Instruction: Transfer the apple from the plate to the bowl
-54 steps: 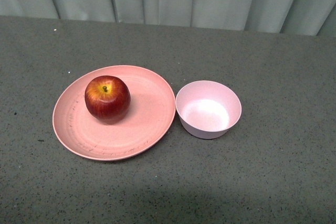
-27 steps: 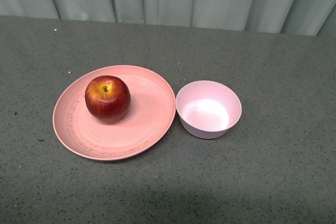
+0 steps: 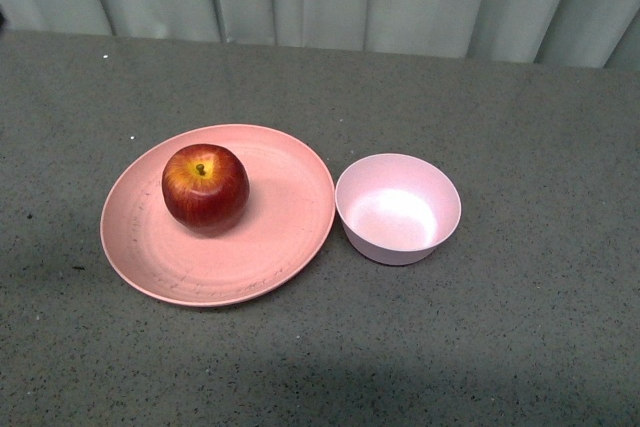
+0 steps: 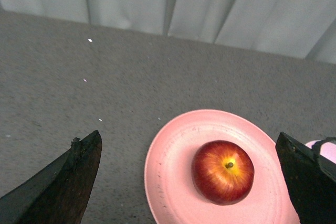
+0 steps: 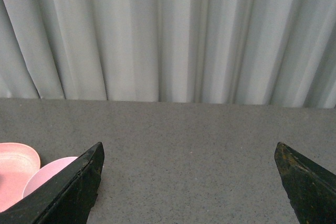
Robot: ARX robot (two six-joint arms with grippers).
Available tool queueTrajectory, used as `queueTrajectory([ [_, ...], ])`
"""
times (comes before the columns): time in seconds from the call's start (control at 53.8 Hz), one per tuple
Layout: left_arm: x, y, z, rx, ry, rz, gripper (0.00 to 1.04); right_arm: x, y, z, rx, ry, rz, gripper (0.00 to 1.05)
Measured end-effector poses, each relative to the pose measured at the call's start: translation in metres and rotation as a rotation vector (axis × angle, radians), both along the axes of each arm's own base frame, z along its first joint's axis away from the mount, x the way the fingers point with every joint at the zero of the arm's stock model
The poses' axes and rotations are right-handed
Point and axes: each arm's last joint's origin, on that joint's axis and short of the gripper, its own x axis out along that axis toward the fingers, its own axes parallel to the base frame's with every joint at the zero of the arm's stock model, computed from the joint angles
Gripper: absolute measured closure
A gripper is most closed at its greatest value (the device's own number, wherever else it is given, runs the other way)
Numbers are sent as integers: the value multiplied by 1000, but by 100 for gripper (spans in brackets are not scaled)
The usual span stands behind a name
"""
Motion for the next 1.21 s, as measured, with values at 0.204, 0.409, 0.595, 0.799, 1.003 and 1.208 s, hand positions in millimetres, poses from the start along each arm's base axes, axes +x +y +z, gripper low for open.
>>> queueTrajectory([
  [0.204, 47, -34, -16, -8, 125, -81, 7, 0, 0, 0, 0, 0, 0, 9],
  [0.409, 74, -59, -33, 13, 221, -120, 7, 0, 0, 0, 0, 0, 0, 9],
  [0.595, 93, -74, -44, 35, 255, -118, 7, 0, 0, 0, 0, 0, 0, 9],
  [0.799, 104, -78, -57, 72, 301, -96, 7, 0, 0, 0, 0, 0, 0, 9],
  [1.003, 105, -79, -63, 80, 342, -105, 7, 0, 0, 0, 0, 0, 0, 9],
  [1.208, 106, -81, -72, 82, 394, -139, 7, 0, 0, 0, 0, 0, 0, 9],
])
